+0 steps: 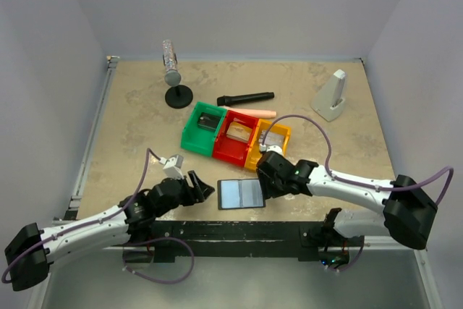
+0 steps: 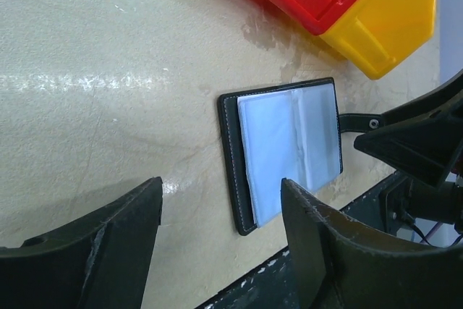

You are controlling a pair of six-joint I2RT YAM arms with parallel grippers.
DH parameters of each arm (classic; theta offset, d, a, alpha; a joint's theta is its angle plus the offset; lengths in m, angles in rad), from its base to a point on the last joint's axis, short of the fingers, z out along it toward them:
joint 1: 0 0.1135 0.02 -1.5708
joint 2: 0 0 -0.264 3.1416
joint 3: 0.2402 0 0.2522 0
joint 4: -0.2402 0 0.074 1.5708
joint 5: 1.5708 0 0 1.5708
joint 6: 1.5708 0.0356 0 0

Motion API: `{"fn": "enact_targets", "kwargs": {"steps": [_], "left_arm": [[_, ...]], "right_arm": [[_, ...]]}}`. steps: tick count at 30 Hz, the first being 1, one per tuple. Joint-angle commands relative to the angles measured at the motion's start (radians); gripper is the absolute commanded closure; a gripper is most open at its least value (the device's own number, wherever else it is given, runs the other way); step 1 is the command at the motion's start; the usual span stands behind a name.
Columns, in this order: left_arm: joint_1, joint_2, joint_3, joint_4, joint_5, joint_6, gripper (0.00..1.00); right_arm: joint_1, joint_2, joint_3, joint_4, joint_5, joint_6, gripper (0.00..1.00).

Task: Take the credit cards out of the card holder
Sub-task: Remove the credit card from the card holder.

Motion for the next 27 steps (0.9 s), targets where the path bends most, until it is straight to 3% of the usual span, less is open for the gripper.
{"fn": "enact_targets", "kwargs": {"steps": [1,15,22,27], "left_arm": [[-0.005,-0.043,-0.017,0.085,-0.017,0.017,0.3],[-0.005,0.026,0.023,0.124,0.056,0.089,0.37],[-0.005,0.074,0.057,0.138,0.077,0.127,0.39],[-0.005,0.17,0.155,0.09,0.102,0.195,0.37]], "right_arm": [[-0.013,0.02,0.052,0.009,0.049,0.024,0.53],[-0.029,0.075,0.059,0.006,0.031,0.038,0.71],[-0.03,0.032,0.056,0.001,0.028,0.052,0.96],[-0.029,-0.063,0.032,0.018,-0.001,0.021,1.0]]}}
